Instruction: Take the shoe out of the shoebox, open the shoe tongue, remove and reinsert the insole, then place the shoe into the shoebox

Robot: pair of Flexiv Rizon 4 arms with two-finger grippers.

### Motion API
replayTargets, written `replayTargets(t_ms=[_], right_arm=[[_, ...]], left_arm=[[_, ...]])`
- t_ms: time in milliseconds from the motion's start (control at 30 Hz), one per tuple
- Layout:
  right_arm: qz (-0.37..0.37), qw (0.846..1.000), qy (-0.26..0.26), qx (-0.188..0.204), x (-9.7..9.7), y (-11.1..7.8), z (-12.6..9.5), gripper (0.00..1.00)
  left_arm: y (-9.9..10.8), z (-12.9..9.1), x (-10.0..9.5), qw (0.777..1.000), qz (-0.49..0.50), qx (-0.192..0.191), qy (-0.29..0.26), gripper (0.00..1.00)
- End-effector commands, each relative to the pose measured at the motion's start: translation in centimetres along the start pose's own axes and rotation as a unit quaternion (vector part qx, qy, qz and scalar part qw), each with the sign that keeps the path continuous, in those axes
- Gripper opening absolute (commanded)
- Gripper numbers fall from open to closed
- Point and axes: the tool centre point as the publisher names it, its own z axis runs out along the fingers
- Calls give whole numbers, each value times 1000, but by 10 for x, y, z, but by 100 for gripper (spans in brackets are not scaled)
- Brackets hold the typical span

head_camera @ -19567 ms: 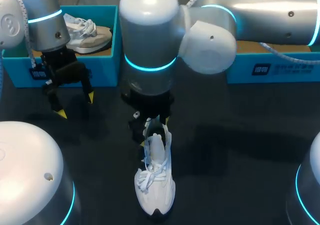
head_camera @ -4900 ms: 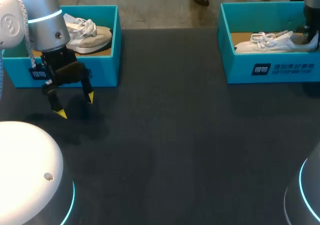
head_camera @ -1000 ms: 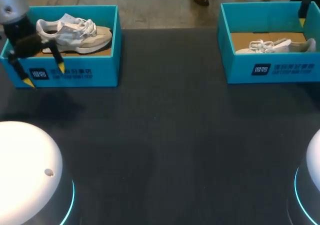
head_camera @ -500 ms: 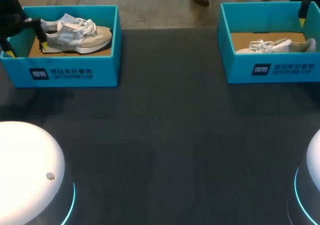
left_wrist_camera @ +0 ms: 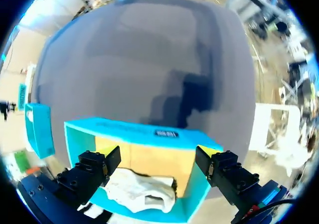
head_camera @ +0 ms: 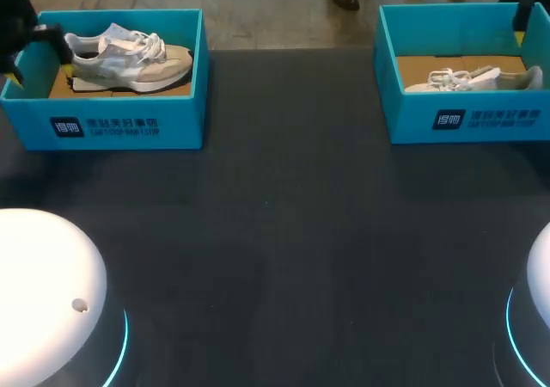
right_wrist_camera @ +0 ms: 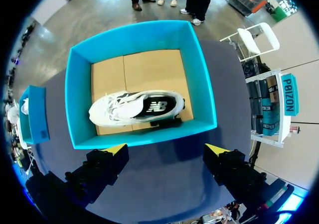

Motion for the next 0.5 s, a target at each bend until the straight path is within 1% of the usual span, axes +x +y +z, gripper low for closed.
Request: replayTargets(t_ms=[33, 100, 133, 233, 367, 433, 500], right_arm=[[1, 1000, -1, -1, 0, -1, 0, 100], [1, 1000, -1, -1, 0, -1, 0, 100], [1, 1000, -1, -1, 0, -1, 0, 100], [1, 1000, -1, -1, 0, -1, 0, 100], [1, 1000, -1, -1, 0, -1, 0, 100], [1, 1000, -1, -1, 0, -1, 0, 100], [1, 1000, -1, -1, 0, -1, 0, 100]], left_arm=[[56, 7, 24, 1000, 12, 22, -19, 100], [74, 9, 32, 999, 22, 21, -26, 100], [83, 10, 34, 999, 20, 18, -18, 100], [103, 13, 38, 1000, 23, 10, -13, 100], [125, 14, 35, 999, 32, -5, -8, 100], [135, 14, 32, 999, 38, -10, -14, 100], [143, 15, 29, 999, 41, -19, -5, 100]])
